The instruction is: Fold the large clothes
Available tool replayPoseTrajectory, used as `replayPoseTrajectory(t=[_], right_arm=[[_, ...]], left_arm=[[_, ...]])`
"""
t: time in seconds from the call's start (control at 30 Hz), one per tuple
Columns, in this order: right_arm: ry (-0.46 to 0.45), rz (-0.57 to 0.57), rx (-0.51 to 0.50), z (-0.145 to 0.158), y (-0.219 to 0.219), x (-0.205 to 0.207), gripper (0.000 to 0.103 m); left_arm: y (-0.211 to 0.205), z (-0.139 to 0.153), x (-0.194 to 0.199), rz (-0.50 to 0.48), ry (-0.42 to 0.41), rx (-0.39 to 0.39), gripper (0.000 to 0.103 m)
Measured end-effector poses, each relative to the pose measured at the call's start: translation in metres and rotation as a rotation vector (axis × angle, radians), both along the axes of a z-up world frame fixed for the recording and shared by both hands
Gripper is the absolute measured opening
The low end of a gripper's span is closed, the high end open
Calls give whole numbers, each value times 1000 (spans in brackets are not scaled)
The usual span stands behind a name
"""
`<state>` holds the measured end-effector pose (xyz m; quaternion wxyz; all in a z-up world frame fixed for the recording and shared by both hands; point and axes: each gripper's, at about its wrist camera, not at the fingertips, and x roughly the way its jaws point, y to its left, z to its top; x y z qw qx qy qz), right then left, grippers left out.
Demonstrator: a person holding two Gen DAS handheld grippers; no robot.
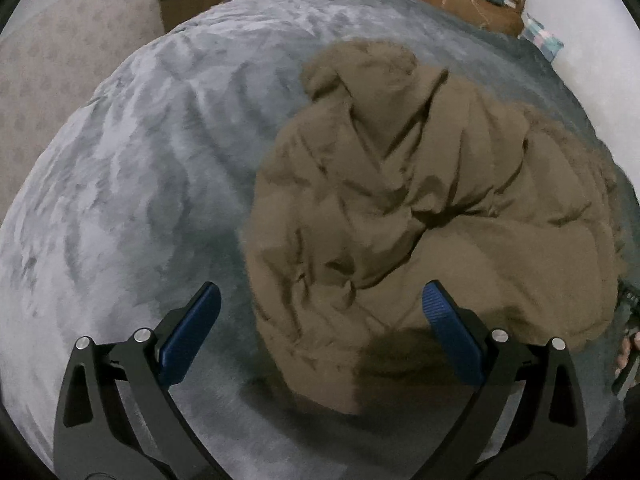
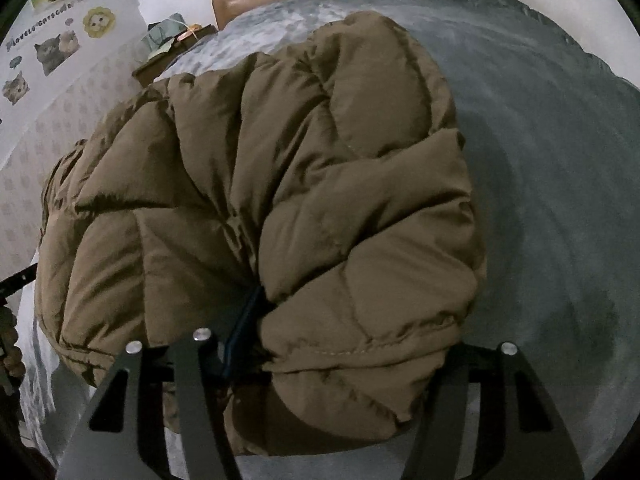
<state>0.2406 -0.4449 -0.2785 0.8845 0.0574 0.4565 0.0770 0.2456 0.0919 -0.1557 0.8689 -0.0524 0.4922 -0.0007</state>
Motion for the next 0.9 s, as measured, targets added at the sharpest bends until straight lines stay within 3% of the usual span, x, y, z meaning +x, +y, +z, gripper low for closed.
replayPoseTrajectory(t=[0.1, 0.2, 0.3, 0.6, 0.73, 0.9], right_arm=[[2, 2, 1, -5, -10, -5, 61], [5, 1, 5, -8, -19, -8, 61], [4, -2, 4, -10, -20, -7, 61], [7, -13, 12, -16, -24, -4, 62], [9, -15, 14, -16, -25, -3, 63], [14, -22, 34, -16, -29, 0, 64]], left_arm=[[-2, -12, 4, 9, 6, 25, 100], [5, -29, 6, 8, 28, -43, 100], [18, -45, 2, 21, 68, -164, 100], [16, -63, -7, -34, 86, -334, 100], [14, -61, 12, -46, 87, -342, 100], [5, -46, 33, -52, 82, -268, 98]])
